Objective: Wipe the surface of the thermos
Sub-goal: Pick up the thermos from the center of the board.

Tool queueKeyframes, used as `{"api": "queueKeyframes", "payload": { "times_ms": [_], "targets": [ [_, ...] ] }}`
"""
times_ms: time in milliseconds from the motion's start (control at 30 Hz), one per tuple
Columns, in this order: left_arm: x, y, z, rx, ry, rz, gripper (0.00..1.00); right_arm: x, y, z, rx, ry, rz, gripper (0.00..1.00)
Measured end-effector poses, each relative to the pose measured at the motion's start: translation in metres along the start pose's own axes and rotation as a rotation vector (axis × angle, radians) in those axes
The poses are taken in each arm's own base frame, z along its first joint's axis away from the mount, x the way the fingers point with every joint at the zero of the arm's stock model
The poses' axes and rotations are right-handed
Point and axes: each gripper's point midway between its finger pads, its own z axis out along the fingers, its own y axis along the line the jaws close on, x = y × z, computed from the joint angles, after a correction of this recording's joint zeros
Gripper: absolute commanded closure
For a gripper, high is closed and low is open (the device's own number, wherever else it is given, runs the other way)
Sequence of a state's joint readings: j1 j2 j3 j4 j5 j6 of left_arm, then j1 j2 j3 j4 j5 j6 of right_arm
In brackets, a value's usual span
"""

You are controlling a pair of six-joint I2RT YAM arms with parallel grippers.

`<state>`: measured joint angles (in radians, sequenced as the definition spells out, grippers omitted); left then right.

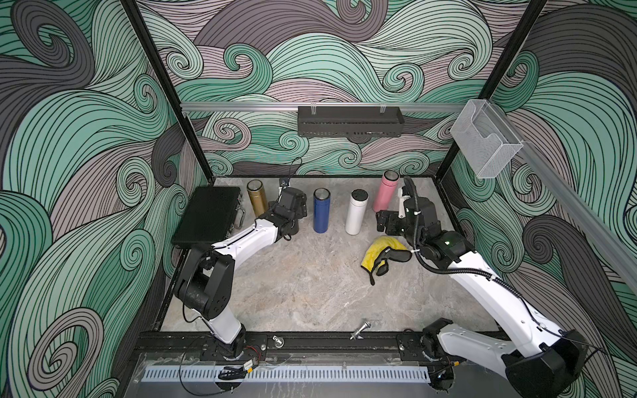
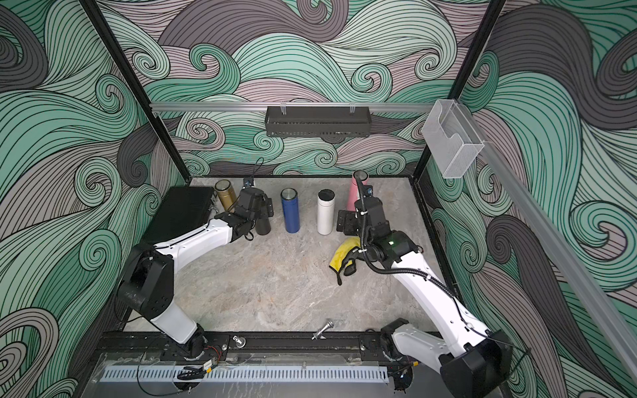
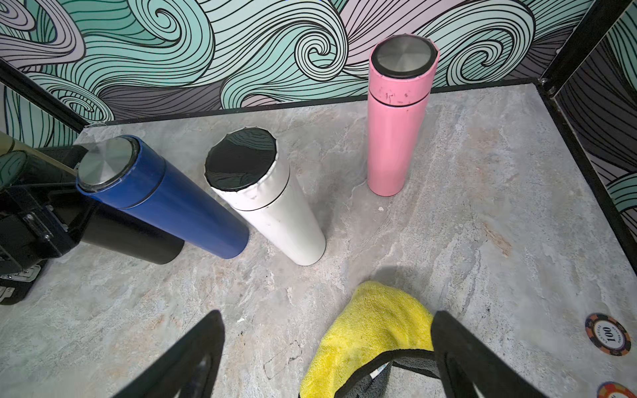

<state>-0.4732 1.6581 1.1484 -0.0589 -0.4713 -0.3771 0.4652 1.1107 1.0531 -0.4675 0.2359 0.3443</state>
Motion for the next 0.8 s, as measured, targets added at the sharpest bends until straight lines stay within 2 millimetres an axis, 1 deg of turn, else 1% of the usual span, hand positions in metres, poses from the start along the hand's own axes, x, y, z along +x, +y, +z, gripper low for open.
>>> {"api": "queueKeyframes", "payload": {
  "times_ms": [133,200,267,333,467,533,567,600,667,700,800],
  "targets": [
    [0.0042,-0.0008,0.0044,-0.003,0.008,0.003,0.18,-0.0007,-0.0007,-0.0014,0.002,-0.005,0.001,0.08],
    [0.0039,-0.0009,0.0045,-0.003,0.006,0.002,0.23,-0.0022,-0.001,-0.0036,0.001,-0.012,0.003,0.09],
    [0.0032,-0.0012,0.0045,-0.001,0.003,0.001,0.24,-0.0034,-0.0016,-0.0052,0.0,-0.023,0.005,0.09],
    [0.0029,-0.0013,0.0045,-0.001,0.003,0.0,0.29,-0.0025,-0.0025,-0.0054,0.003,-0.025,0.005,0.09],
    [0.0025,-0.0013,0.0045,-0.002,0.001,-0.001,0.35,-0.0016,-0.0026,-0.0045,0.003,-0.024,0.005,0.09],
    [0.0021,-0.0007,0.0044,-0.005,-0.001,-0.002,0.4,-0.0019,-0.0025,-0.0045,0.003,-0.025,0.005,0.09],
    [0.0022,-0.0005,0.0044,-0.006,-0.001,0.0,0.43,-0.0019,-0.0025,-0.0045,0.003,-0.025,0.005,0.09],
    [0.0021,-0.0002,0.0045,-0.007,-0.002,0.0,0.52,-0.0018,-0.0024,-0.0045,0.003,-0.025,0.005,0.09],
    [0.0022,-0.0001,0.0044,-0.008,-0.002,0.002,0.82,-0.0018,-0.0024,-0.0045,0.003,-0.025,0.005,0.1],
    [0.0022,0.0,0.0043,-0.008,-0.002,0.004,1.0,-0.0018,-0.0025,-0.0045,0.003,-0.024,0.006,0.1],
    [0.0026,0.0016,0.0031,-0.015,0.001,0.015,1.0,0.0016,-0.0039,-0.0044,0.009,-0.011,0.003,0.08]
  ]
}}
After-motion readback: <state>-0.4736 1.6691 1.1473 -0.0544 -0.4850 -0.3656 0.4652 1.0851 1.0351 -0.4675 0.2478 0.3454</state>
